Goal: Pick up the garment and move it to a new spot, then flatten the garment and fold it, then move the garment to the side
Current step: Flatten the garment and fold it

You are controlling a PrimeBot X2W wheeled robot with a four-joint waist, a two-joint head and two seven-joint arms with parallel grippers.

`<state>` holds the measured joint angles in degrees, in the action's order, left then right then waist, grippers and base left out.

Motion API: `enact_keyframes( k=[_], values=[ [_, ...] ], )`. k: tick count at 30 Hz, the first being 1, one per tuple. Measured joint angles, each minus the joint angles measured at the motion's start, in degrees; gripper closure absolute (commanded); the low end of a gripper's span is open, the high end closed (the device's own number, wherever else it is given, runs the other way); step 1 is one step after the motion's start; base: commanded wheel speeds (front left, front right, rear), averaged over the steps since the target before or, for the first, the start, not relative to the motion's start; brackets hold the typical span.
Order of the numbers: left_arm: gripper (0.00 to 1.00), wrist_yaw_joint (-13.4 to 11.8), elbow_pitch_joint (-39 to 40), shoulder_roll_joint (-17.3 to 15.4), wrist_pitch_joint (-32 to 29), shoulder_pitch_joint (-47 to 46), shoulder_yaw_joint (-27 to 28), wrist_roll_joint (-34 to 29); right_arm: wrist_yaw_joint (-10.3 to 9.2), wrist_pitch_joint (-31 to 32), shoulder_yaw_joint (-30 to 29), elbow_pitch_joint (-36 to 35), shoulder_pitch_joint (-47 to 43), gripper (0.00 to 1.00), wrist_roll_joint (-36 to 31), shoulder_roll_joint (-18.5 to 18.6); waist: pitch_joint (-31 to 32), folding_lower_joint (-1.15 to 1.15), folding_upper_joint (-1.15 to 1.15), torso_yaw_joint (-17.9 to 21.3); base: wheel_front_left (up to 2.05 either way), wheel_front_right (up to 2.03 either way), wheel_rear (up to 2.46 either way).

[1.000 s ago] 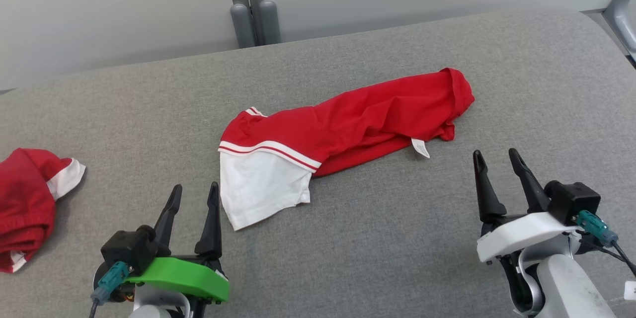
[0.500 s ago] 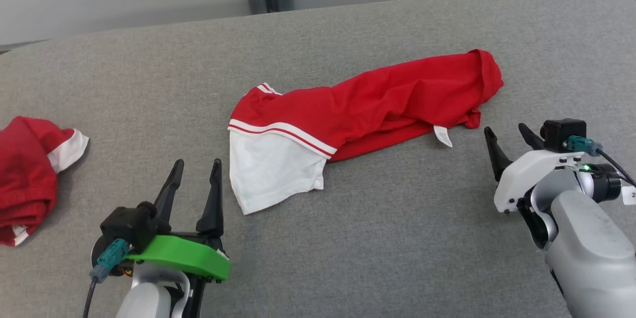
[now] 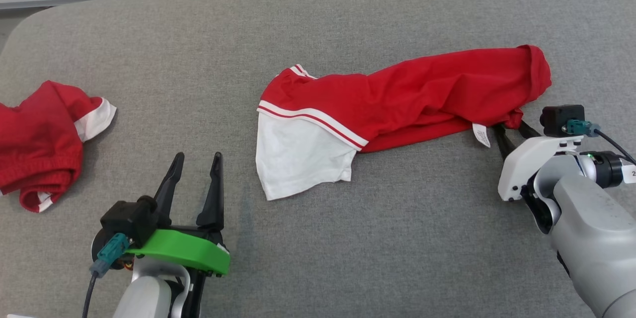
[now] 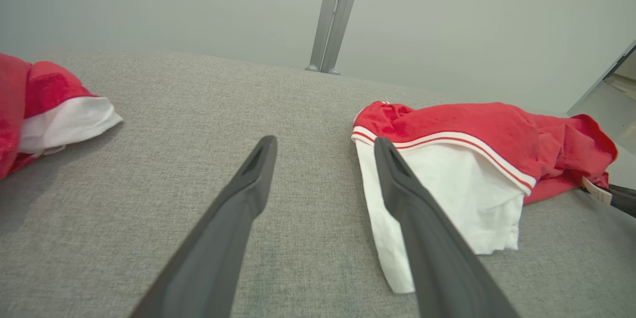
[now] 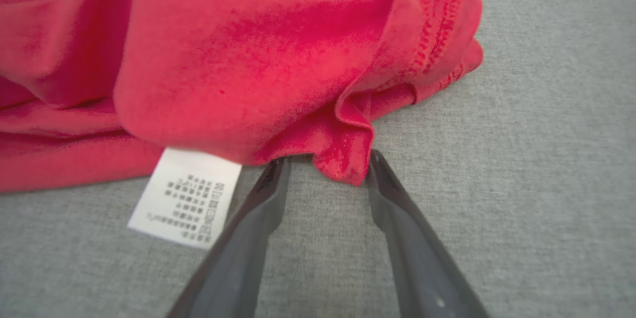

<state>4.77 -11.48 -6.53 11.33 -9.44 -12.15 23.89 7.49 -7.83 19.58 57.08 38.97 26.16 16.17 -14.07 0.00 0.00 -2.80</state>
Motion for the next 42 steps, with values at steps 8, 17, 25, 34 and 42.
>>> enact_keyframes(
  k=[8, 17, 25, 34, 42],
  values=[
    [0.00, -0.3, -0.8, -0.1, 0.5, 0.1, 0.1, 0.3, 0.01, -3.5, 4.2, 1.8, 0.5, 1.00, 2.4, 1.1, 0.9, 0.00, 0.00, 0.4, 0.00, 0.00, 0.00],
    [0.00, -1.0, -1.5, -0.5, 0.9, 2.6, 0.5, 1.1, 0.01, 0.4, 10.5, -7.0, -4.9, 1.00, 8.1, 4.0, 4.2, 0.00, 0.00, 3.3, 0.00, 0.00, 0.00],
    [0.00, -1.8, -0.7, -0.8, 0.9, 4.5, 0.7, 1.6, 0.01, 14.4, 13.5, -25.7, -13.4, 1.00, 19.4, 15.9, 7.1, 0.00, 0.00, 6.4, 0.00, 0.00, 0.00],
    [0.00, -2.3, -0.3, -1.1, 0.7, 5.3, 0.6, 2.0, 0.00, 29.1, 9.4, -37.6, -24.2, 1.00, 28.2, 24.4, 8.2, 0.00, 0.00, 6.9, 0.00, 0.00, 0.00],
    [0.00, -2.4, -0.5, -1.3, 0.5, 5.3, 0.2, 2.2, 0.00, 32.9, 4.3, -38.0, -28.9, 0.00, 26.1, 22.1, 8.7, 0.00, 0.00, 6.1, 0.00, 0.00, 0.00]
  ],
)
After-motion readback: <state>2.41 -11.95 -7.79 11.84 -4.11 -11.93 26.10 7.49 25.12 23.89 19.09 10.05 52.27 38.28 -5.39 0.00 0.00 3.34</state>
